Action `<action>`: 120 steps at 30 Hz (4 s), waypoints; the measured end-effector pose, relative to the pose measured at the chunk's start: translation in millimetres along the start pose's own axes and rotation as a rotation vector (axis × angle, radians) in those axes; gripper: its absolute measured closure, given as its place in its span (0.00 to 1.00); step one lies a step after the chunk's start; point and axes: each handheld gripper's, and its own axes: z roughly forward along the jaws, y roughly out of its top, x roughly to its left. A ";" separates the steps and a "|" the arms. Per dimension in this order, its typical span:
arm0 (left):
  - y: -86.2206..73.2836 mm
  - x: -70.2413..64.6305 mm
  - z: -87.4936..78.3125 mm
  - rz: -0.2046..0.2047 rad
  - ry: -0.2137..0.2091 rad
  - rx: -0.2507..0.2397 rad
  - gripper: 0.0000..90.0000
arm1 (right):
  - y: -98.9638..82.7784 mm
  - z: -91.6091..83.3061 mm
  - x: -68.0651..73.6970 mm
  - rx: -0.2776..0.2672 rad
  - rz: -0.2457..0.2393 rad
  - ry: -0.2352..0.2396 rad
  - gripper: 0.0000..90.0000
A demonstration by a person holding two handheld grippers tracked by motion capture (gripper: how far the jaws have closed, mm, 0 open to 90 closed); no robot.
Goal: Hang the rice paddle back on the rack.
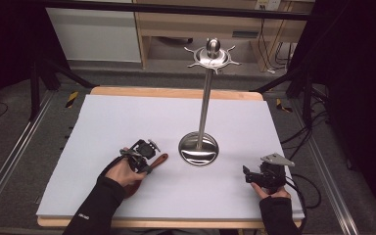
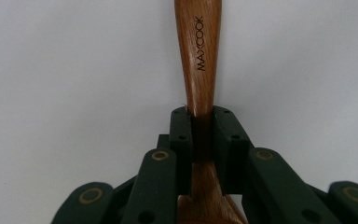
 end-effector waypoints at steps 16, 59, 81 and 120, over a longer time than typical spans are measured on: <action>-8.8 0.4 -17.4 -0.015 -0.011 -0.080 0.87 | 0.0 -0.2 -0.3 0.000 -0.003 -0.005 0.18; -43.7 -2.6 -78.8 -0.145 0.052 -0.660 0.87 | 0.0 -1.1 -0.4 -0.010 -0.003 -0.006 0.18; -41.8 -4.4 -113.2 -0.176 0.054 -0.864 0.87 | -0.1 -0.7 0.4 -0.005 0.000 -0.008 0.18; -15.6 -20.7 -164.7 -0.097 0.035 -1.028 0.87 | -0.1 -0.5 0.2 -0.008 -0.003 -0.004 0.18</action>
